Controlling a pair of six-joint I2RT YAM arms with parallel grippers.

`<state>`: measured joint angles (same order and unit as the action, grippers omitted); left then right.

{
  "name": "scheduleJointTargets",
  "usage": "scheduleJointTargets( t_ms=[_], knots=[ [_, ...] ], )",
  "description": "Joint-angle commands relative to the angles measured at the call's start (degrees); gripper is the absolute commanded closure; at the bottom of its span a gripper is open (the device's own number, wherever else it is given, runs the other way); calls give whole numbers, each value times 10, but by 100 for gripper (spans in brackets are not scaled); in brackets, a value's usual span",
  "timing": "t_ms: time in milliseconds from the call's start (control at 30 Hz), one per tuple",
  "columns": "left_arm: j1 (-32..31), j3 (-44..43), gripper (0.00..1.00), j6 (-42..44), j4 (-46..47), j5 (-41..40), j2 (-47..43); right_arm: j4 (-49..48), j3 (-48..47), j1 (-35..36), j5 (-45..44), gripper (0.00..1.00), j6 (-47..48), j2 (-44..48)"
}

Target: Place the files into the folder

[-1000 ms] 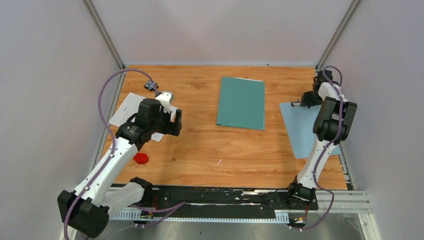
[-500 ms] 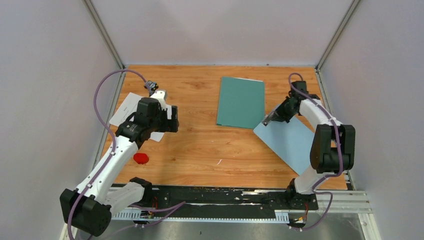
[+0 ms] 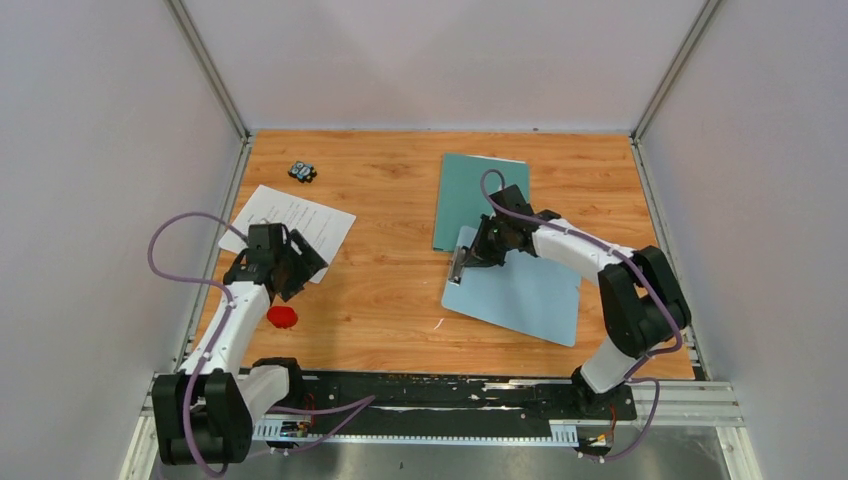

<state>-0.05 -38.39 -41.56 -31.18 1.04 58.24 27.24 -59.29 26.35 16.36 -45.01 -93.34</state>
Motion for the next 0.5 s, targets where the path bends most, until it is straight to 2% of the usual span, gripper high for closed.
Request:
scheduleJointTargets(
  t_ms=[0,233,367,467],
  knots=[
    [38,55,18,-122,95,52,11,-92,-27,44,8,100,-46,-44],
    [41,90,19,-176,137,-6,42,-99,-96,81,24,100,-37,-139],
    [43,119,20,-204,184,-34,53,-114,-102,101,36,100,-30,-154],
    [45,135,22,-229,217,-40,70,-134,-93,107,51,96,-24,-151]
  ],
)
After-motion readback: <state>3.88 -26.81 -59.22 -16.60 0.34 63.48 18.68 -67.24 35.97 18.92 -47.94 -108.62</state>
